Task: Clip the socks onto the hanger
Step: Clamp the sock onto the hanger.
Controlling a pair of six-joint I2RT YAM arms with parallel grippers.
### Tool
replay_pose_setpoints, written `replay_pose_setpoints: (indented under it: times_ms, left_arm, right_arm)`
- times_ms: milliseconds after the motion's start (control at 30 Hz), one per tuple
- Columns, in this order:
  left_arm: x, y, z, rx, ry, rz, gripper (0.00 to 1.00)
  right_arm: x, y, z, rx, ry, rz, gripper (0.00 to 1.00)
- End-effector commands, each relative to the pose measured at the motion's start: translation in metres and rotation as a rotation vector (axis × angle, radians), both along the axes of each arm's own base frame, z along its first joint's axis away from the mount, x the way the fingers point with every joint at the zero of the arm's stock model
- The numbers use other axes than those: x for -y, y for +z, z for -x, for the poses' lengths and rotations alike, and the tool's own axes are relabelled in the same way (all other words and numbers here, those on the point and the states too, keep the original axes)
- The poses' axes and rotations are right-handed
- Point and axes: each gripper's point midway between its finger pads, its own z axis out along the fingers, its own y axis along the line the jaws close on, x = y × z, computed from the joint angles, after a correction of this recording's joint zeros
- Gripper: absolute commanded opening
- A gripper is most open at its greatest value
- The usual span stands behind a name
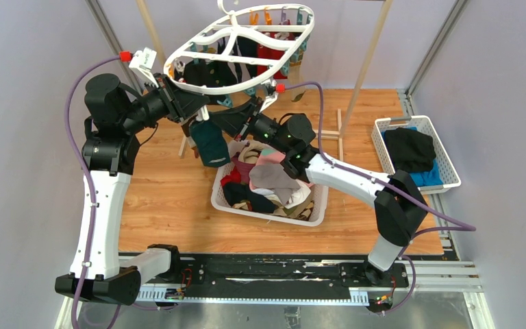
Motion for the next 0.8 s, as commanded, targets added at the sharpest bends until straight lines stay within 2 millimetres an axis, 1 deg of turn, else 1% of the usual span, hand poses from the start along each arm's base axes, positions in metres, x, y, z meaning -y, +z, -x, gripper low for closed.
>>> replay_pose_setpoints:
  times_ms: [0, 233, 433, 600, 767]
  left_arm:
    - [0.006, 0.001, 0.015, 0.024, -0.058, -0.024, 0.06]
    - [0.006, -0.001, 0.015, 0.019, -0.060, -0.024, 0.06]
    - [0.005, 0.001, 0.016, 0.032, -0.057, -0.038, 0.06]
    - [0.005, -0.001, 0.015, 0.023, -0.058, -0.034, 0.06]
    - [0.005, 0.001, 0.016, 0.028, -0.060, -0.029, 0.06]
  right_arm:
    - [0.012, 0.025, 0.003, 0.040, 0.025, -0.075, 0.00]
    - [0.016, 0.024, 0.008, 0.043, 0.034, -0.074, 0.00]
    - [0.020, 0.025, 0.015, 0.046, 0.088, -0.087, 0.00]
    - [0.030, 0.024, 0.013, 0.038, 0.075, -0.100, 0.00]
    - [0.027, 0.029, 0.010, 0.027, 0.091, -0.130, 0.00]
